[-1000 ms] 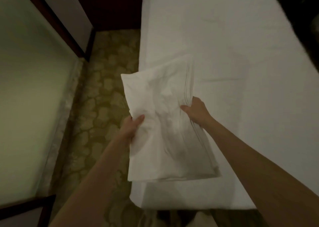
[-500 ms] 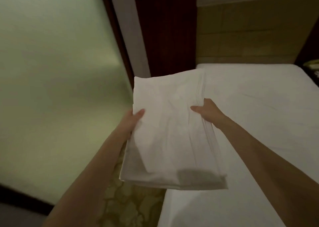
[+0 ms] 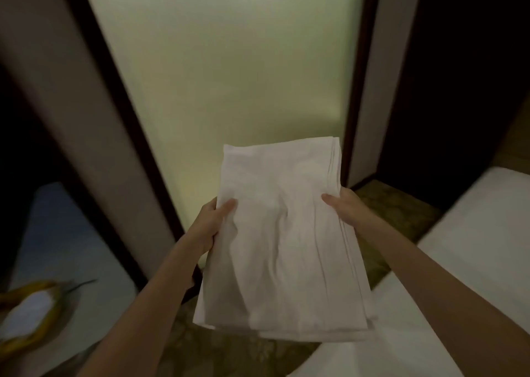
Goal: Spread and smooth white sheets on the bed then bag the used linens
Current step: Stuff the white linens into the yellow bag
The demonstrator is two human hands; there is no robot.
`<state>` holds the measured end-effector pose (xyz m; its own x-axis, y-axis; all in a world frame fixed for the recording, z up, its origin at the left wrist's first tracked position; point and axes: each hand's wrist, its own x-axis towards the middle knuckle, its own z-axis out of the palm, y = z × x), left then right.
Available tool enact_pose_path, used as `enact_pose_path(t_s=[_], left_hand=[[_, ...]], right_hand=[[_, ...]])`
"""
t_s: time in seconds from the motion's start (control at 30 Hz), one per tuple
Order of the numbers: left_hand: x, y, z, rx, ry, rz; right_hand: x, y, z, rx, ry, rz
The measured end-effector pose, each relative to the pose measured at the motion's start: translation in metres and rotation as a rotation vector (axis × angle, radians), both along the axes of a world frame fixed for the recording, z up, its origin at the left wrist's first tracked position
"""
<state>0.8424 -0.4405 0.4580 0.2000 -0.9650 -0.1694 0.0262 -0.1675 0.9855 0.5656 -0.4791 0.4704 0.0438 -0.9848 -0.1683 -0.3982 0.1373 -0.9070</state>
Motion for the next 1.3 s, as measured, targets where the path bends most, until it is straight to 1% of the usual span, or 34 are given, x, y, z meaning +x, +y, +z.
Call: enact_pose_path(t_s=[0.17,0.23,0.37,0.5,0.63,0.67,0.8,0.97,1.1,1.3], left_hand=[[0.101,0.046,-0.006,-0.013,0.017,0.228],[0.143,0.067,-0.009,-0.016,0.01,0.311],[0.229,0.107,-0.015,0.011,-0.035,0.42],[0.312,0.148,-0.016,0.026,-0.066,0.51],[0.381,0.192,-0.023,0.041,-0.069,0.644],[0.386,0.196,-0.025,0.043,-0.064,0.647],[0.429,0.232,-0.035,0.063,-0.041,0.749],[0.47,0.254,-0.041,0.075,-0.054,0.852],[0.508,0.25,-0.04,0.079,-0.055,0.919],[0.562,0.22,-0.028,0.075,-0.067,1.041]], right_hand=[[0.118,0.001,0.007,-0.011,0.065,0.194],[0.169,0.004,0.007,-0.037,0.058,0.288],[0.267,0.021,0.003,-0.049,0.05,0.451],[0.354,0.038,0.001,-0.019,0.043,0.553],[0.436,0.055,-0.005,-0.029,0.039,0.679],[0.441,0.056,-0.005,-0.03,0.037,0.685],[0.509,0.062,-0.014,-0.004,0.045,0.803],[0.586,0.054,-0.025,0.05,-0.013,0.966],[0.642,0.032,-0.029,0.079,-0.048,1.087],[0.736,-0.01,-0.014,0.06,-0.013,1.18]])
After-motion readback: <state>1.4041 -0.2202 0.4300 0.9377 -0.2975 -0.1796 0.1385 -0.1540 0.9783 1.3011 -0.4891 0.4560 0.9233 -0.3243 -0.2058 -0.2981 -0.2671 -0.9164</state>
